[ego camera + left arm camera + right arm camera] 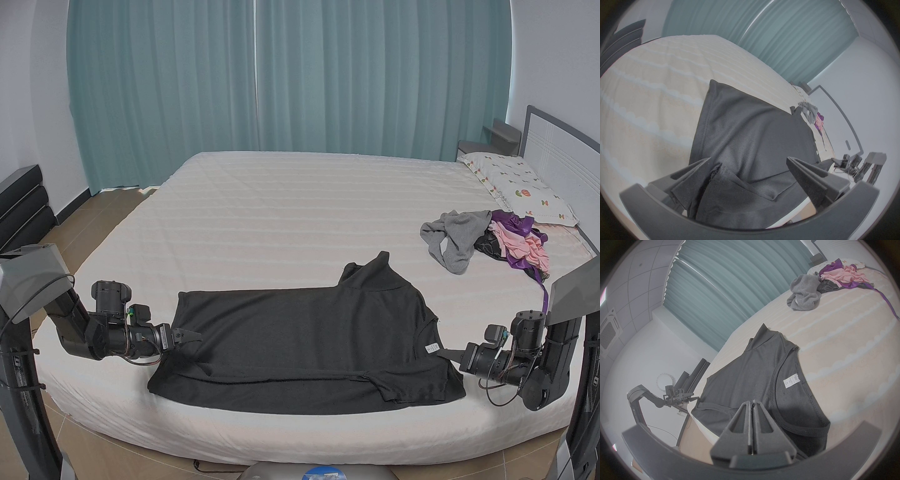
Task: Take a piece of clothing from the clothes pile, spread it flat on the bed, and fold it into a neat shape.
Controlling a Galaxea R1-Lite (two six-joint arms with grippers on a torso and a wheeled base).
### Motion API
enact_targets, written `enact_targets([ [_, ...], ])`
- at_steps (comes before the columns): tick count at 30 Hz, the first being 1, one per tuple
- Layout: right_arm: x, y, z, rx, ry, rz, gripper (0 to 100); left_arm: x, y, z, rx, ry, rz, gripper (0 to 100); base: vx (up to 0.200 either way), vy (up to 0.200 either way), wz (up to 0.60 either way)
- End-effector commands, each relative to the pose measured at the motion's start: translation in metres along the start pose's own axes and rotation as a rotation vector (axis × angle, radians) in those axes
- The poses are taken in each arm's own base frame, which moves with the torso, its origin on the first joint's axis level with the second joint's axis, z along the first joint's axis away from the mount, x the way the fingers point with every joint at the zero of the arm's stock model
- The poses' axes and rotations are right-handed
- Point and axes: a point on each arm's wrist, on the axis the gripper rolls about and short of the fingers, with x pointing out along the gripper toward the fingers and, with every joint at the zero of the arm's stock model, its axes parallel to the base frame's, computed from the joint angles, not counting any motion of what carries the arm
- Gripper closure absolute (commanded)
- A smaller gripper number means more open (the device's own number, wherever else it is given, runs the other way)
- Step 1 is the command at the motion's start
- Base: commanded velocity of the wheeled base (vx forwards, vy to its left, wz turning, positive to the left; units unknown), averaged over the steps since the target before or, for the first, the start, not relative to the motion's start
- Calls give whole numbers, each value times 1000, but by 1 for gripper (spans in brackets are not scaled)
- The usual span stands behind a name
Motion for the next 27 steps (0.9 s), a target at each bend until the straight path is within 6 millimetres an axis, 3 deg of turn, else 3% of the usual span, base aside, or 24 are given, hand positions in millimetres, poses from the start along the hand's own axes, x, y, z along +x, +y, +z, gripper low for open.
enact_targets([
  [1, 1, 0, 0, -6, -5, 6, 100, 14, 7, -6, 23, 21, 2, 0, 0, 0, 0],
  [13, 1, 0, 0, -7, -6, 7, 100, 16, 9, -8, 35, -2, -14, 0, 0, 0, 0],
  [14, 1, 0, 0, -4, -5, 6, 100, 16, 10, -8, 35, -1, -14, 100, 0, 0, 0],
  [20, 3, -3, 0, 0, -4, 1, 100, 12, 16, -11, 16, 0, 0, 100, 0, 0, 0],
  [27, 3, -3, 1, -1, -8, 1, 100, -6, 21, -8, 13, -61, 16, 100, 0, 0, 0],
])
